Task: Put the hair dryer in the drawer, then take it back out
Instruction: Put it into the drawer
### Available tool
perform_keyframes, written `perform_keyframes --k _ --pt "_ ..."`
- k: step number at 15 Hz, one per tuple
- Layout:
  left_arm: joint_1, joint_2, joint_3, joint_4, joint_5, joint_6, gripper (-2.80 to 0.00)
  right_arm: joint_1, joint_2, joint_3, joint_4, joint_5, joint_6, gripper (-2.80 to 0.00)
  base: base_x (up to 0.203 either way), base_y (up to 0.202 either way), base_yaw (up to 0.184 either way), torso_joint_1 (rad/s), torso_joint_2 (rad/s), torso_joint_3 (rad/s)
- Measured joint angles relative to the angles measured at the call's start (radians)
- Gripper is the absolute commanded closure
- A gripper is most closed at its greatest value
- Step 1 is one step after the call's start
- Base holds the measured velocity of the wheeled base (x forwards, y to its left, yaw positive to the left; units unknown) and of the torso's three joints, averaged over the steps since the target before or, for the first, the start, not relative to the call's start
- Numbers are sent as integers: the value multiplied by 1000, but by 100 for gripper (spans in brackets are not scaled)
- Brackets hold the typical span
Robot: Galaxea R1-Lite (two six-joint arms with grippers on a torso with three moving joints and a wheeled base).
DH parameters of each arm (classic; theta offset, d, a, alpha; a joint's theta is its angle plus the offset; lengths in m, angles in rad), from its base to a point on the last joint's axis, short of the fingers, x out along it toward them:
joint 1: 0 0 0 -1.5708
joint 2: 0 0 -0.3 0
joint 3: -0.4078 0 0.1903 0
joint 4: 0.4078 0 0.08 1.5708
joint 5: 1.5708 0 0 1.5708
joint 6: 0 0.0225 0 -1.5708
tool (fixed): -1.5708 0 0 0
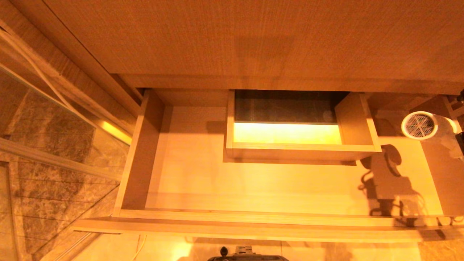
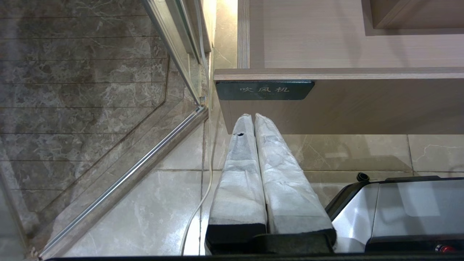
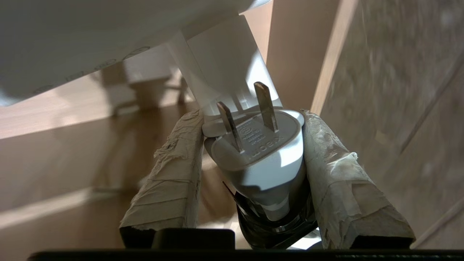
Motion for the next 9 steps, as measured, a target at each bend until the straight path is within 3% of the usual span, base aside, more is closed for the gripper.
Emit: perform_keyframes --k 3,9 --pt "0 0 0 0 0 0 0 -11 83 -3 -69 -37 -99 0 0 0 0 0 0 0" --pt "0 0 0 0 0 0 0 -16 217 -35 -179 -43 -138 0 0 0 0 0 0 0"
